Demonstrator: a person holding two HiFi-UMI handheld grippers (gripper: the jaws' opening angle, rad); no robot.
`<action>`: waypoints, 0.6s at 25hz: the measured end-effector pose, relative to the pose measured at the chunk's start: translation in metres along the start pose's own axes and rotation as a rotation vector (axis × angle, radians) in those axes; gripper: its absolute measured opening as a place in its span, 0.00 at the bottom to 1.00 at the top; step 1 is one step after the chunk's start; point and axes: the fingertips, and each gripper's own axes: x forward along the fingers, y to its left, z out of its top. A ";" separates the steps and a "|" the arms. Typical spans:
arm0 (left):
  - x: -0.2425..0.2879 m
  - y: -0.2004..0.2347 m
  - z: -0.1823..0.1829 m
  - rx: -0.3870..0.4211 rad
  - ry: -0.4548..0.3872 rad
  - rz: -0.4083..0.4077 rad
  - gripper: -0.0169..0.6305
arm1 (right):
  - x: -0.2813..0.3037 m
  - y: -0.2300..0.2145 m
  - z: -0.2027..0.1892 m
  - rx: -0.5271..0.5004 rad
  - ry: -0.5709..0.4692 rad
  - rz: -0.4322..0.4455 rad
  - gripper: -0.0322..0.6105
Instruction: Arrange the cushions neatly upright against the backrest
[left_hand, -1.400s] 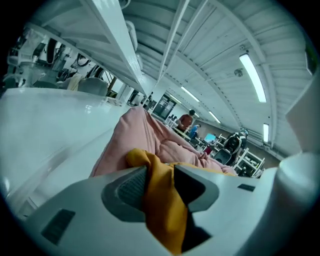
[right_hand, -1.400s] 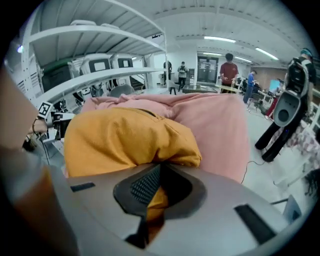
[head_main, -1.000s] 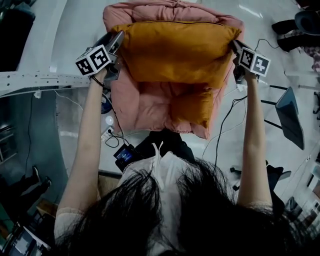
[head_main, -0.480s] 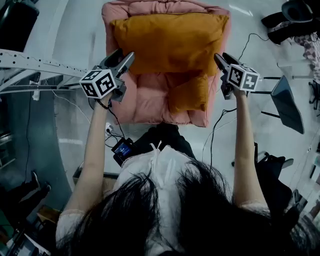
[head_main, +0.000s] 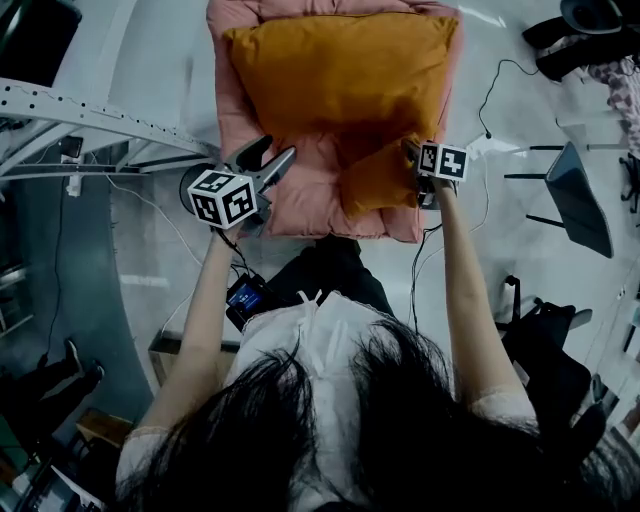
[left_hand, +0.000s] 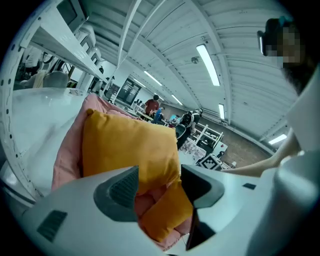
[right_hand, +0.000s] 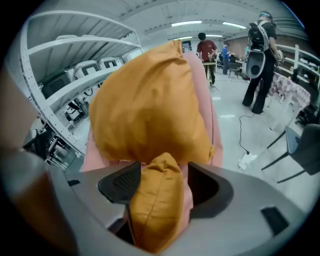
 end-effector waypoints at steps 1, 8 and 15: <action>-0.001 -0.003 -0.005 0.004 0.009 -0.004 0.43 | 0.008 -0.005 -0.004 0.018 0.022 -0.017 0.49; -0.013 -0.005 -0.031 -0.012 0.052 0.004 0.43 | 0.038 -0.004 -0.019 0.175 0.110 0.071 0.35; -0.031 0.000 -0.052 -0.030 0.083 0.020 0.43 | 0.014 0.042 -0.031 0.045 0.100 0.238 0.22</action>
